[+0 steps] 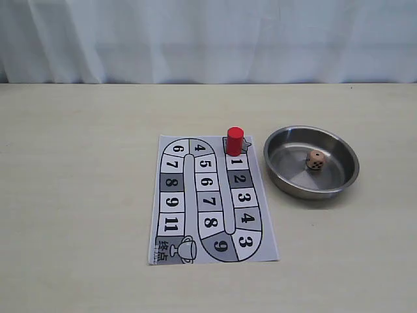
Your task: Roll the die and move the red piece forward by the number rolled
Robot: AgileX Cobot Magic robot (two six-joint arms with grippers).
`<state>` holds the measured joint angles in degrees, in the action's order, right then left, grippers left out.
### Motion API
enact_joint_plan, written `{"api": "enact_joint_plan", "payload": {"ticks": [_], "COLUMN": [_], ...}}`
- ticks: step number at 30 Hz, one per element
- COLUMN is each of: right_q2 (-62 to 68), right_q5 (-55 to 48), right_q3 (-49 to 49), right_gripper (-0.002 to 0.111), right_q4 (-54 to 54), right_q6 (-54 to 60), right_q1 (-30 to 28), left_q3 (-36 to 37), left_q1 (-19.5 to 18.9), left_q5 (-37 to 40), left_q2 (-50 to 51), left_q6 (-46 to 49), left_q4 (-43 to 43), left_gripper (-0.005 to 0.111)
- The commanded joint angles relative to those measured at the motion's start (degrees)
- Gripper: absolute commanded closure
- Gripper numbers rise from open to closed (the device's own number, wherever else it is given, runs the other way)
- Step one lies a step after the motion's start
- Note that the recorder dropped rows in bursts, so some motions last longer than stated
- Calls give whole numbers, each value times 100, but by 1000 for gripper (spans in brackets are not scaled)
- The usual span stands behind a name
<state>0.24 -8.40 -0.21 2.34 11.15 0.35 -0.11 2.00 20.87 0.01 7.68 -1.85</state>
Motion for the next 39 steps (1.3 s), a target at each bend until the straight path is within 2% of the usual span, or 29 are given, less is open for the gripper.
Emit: {"api": "enact_joint_plan", "payload": {"ticks": [1, 20, 25, 30, 32, 39], "right_q2": [-24, -24, -24, -24, -24, -24], "right_q5": [-2, 84, 1114, 2788, 3173, 2095], "right_q3": [21, 21, 21, 21, 21, -846], "right_gripper": [104, 104, 104, 104, 104, 104], "right_q4": [-20, 17, 17, 17, 17, 17], "right_q6": [-2, -2, -58, -1283, -1397, -1355], "right_q1": [-18, -18, -18, -18, -18, -18], "left_q3": [11, 11, 11, 11, 11, 11], "left_q1": [0, 0, 0, 0, 0, 0], "left_q5": [-59, -59, -59, -59, -59, -59], "left_q2": [-1, -1, -1, -1, -1, -1], "left_q6": [-23, -23, -23, -23, -23, -23], "left_q4": [-39, -39, -39, -39, -39, -39], "left_gripper": [107, 107, 107, 107, 107, 107]}}
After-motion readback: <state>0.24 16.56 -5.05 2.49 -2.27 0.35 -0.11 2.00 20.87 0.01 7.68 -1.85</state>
